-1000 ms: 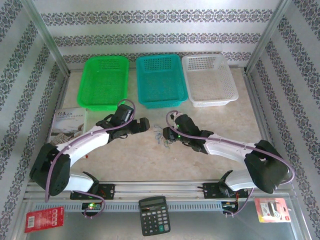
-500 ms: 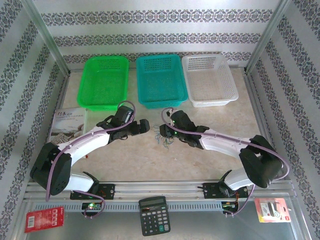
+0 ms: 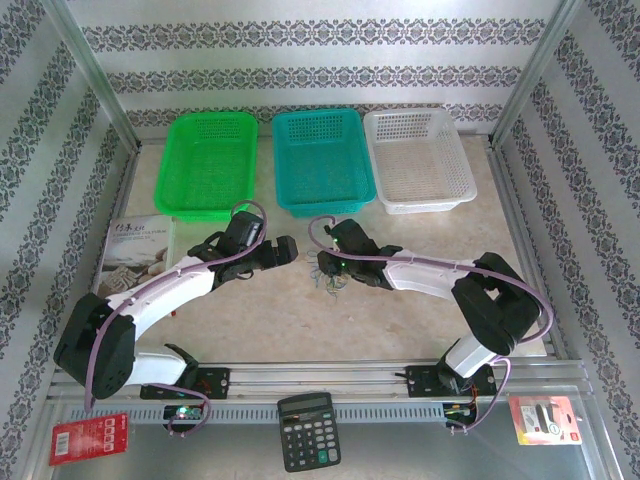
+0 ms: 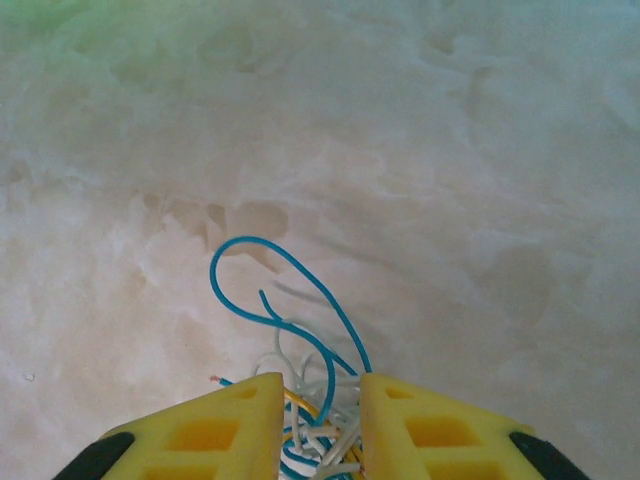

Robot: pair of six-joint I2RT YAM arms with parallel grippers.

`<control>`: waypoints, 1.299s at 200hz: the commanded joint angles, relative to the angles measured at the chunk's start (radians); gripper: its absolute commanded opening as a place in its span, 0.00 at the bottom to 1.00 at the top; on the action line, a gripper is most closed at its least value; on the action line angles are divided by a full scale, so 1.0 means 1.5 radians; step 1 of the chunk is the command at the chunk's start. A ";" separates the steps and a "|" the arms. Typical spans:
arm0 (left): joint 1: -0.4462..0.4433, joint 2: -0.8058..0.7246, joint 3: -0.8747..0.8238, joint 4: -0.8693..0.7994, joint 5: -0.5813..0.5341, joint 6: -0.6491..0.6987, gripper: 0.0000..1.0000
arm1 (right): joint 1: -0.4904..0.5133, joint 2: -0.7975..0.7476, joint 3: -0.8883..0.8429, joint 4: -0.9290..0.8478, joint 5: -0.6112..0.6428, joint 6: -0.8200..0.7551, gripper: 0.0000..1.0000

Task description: Untangle the cables

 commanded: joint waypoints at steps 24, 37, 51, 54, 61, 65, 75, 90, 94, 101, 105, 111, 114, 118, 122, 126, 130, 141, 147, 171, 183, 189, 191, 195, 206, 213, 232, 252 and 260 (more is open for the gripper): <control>0.008 -0.008 -0.013 0.007 -0.009 -0.011 1.00 | -0.009 0.015 0.025 -0.006 0.013 -0.011 0.05; 0.008 -0.006 -0.016 0.008 -0.008 -0.011 1.00 | -0.010 0.008 0.027 -0.008 0.008 -0.013 0.00; 0.008 -0.006 -0.017 0.010 -0.007 -0.011 1.00 | -0.011 -0.006 0.028 -0.014 0.005 -0.017 0.00; 0.007 -0.006 -0.018 0.011 -0.007 -0.011 1.00 | -0.011 -0.011 0.028 -0.014 0.005 -0.017 0.00; 0.008 -0.006 -0.017 0.012 -0.006 -0.011 1.00 | -0.011 -0.023 0.026 -0.015 0.001 -0.016 0.00; 0.007 -0.005 -0.018 0.012 -0.006 -0.011 1.00 | -0.011 -0.030 0.027 -0.015 -0.003 -0.016 0.00; 0.007 -0.004 -0.018 0.015 -0.004 -0.013 1.00 | -0.011 -0.051 0.026 -0.015 -0.012 -0.011 0.00; 0.007 -0.001 -0.019 0.020 0.003 -0.016 1.00 | -0.011 -0.085 0.022 -0.013 -0.025 -0.002 0.00; 0.008 -0.001 -0.019 0.023 0.006 -0.017 1.00 | -0.012 -0.094 0.021 -0.011 -0.028 0.001 0.00; 0.008 0.001 -0.019 0.027 0.013 -0.019 1.00 | -0.011 -0.112 0.017 -0.007 -0.032 0.005 0.00; 0.008 0.002 -0.019 0.032 0.019 -0.022 1.00 | -0.010 -0.119 0.015 -0.005 -0.033 0.008 0.00; 0.007 0.003 -0.020 0.041 0.028 -0.026 1.00 | -0.011 -0.134 0.011 -0.003 -0.034 0.012 0.00; 0.008 0.005 -0.020 0.044 0.033 -0.028 1.00 | -0.010 -0.140 0.009 -0.002 -0.034 0.014 0.00; 0.008 0.006 -0.020 0.051 0.042 -0.033 1.00 | -0.011 -0.149 0.006 -0.001 -0.034 0.018 0.00; 0.008 0.006 -0.021 0.058 0.049 -0.036 1.00 | -0.011 -0.157 0.002 0.001 -0.034 0.020 0.00; 0.008 0.006 -0.022 0.064 0.056 -0.041 1.00 | -0.012 -0.165 -0.001 0.003 -0.034 0.022 0.00; 0.008 0.006 -0.024 0.073 0.064 -0.047 1.00 | -0.011 -0.173 -0.004 0.006 -0.034 0.026 0.00; 0.007 0.006 -0.030 0.100 0.083 -0.061 1.00 | -0.011 -0.196 -0.014 0.014 -0.033 0.035 0.00; 0.007 0.006 -0.032 0.114 0.091 -0.067 1.00 | -0.012 -0.207 -0.019 0.018 -0.032 0.039 0.00; 0.005 -0.001 -0.048 0.160 0.108 -0.077 0.99 | -0.014 -0.232 -0.028 0.024 -0.020 0.042 0.00; 0.004 -0.002 -0.055 0.170 0.110 -0.078 0.98 | -0.017 -0.233 -0.030 0.024 -0.021 0.043 0.00; 0.004 -0.003 -0.058 0.174 0.111 -0.077 0.98 | -0.018 -0.232 -0.030 0.025 -0.022 0.044 0.00; 0.004 -0.003 -0.059 0.176 0.111 -0.077 0.97 | -0.019 -0.232 -0.030 0.025 -0.023 0.044 0.00; 0.003 -0.004 -0.061 0.178 0.112 -0.078 0.96 | -0.019 -0.231 -0.029 0.025 -0.023 0.044 0.00; 0.004 -0.006 -0.068 0.188 0.119 -0.081 0.94 | -0.019 -0.226 -0.032 0.029 -0.026 0.046 0.00; 0.003 -0.008 -0.073 0.197 0.124 -0.085 0.92 | -0.020 -0.223 -0.033 0.030 -0.026 0.046 0.00; 0.002 -0.020 -0.086 0.222 0.136 -0.098 0.88 | -0.020 -0.213 -0.039 0.037 -0.026 0.048 0.00; 0.003 -0.037 -0.093 0.241 0.139 -0.110 0.82 | -0.022 -0.200 -0.049 0.047 -0.025 0.052 0.00; 0.003 -0.041 -0.092 0.241 0.138 -0.113 0.80 | -0.023 -0.194 -0.052 0.052 -0.027 0.056 0.00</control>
